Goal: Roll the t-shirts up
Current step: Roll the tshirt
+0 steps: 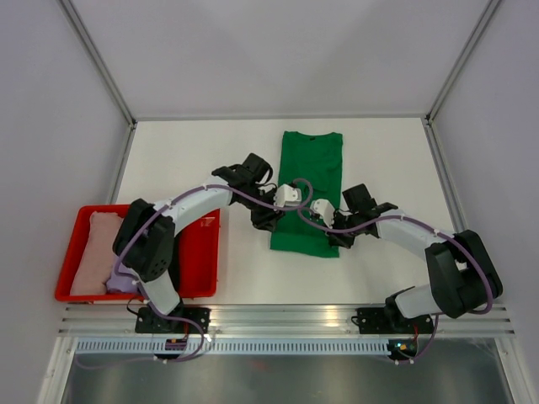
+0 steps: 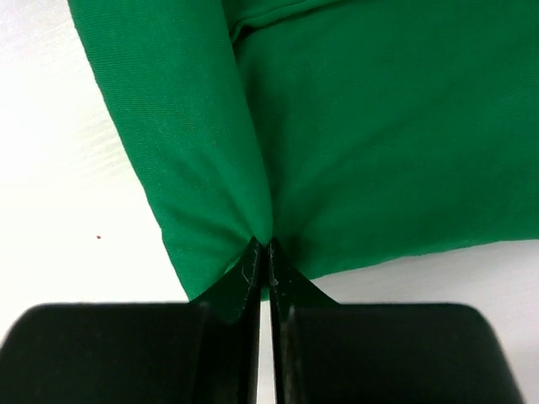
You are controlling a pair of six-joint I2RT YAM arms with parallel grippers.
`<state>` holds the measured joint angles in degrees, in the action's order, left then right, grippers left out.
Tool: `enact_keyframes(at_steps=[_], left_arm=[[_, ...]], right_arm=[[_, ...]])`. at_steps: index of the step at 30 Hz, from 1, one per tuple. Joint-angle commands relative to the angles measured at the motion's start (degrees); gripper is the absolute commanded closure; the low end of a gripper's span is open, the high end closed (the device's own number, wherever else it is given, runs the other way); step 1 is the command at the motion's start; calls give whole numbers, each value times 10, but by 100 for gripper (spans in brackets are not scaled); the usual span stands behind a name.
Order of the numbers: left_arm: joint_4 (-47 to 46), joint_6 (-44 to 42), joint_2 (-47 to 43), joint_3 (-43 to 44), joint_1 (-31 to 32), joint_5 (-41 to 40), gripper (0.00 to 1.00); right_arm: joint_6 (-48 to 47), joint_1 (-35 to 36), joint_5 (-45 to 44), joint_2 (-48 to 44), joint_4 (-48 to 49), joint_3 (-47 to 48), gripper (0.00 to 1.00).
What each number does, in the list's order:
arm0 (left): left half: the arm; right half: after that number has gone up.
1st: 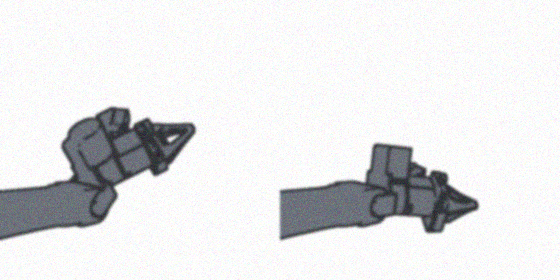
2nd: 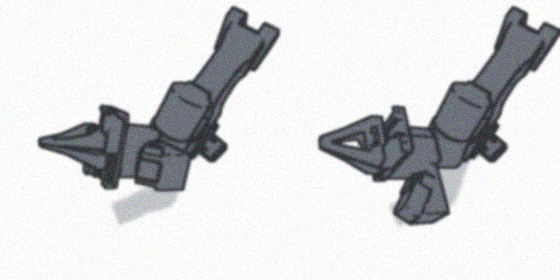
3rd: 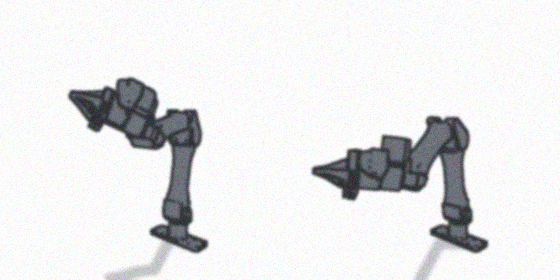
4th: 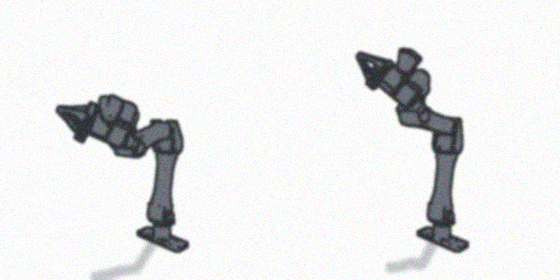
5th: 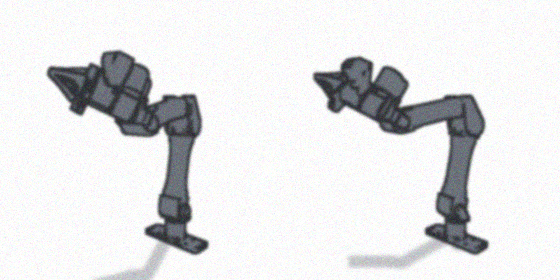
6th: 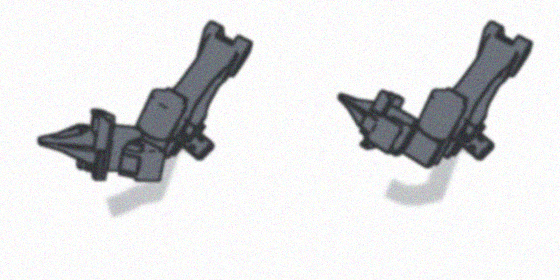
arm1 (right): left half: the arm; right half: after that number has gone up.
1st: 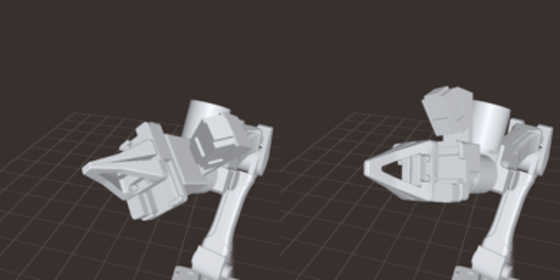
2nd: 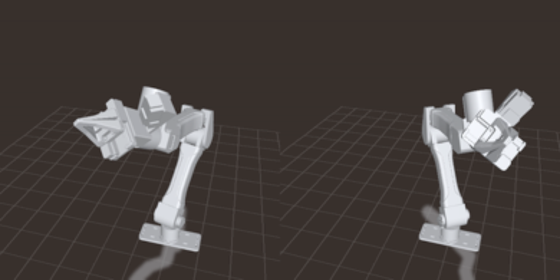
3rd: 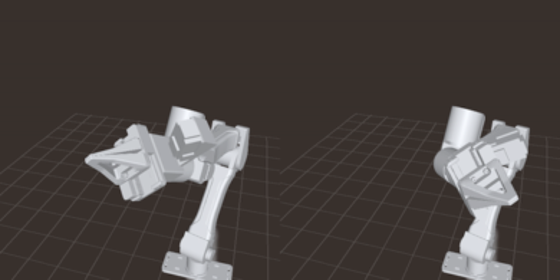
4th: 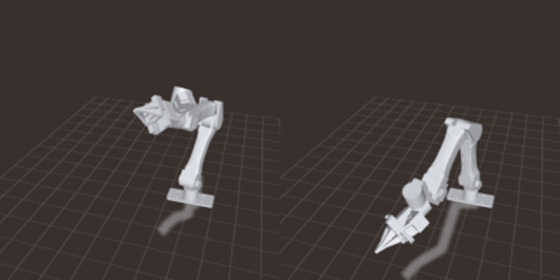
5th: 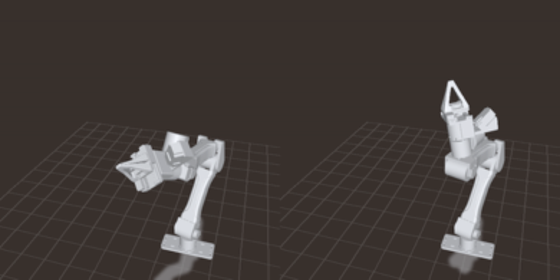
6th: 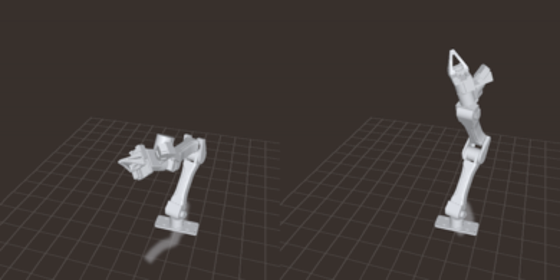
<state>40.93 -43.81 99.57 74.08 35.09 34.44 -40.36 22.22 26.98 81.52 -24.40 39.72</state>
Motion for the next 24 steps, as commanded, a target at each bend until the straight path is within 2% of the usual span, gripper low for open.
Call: enact_keyframes(at_steps=[1, 6, 16, 21, 24], left_arm=[[-58, 19, -13, -22, 36, -1, 54], [-95, 82, 30, -20, 50, 6, 54], [-107, 101, 100, -7, 48, -23, 56], [-111, 115, 117, 2, 44, -30, 57], [-111, 115, 113, -4, 44, -26, 57]], right_arm=[[13, -5, -8, 4, 19, 23, 89], [30, -13, -7, -1, 19, 29, 85], [55, -31, -18, -49, -27, 58, 73], [86, -37, -34, -87, -58, 70, 73], [154, -45, -24, -118, -71, 80, 75]])
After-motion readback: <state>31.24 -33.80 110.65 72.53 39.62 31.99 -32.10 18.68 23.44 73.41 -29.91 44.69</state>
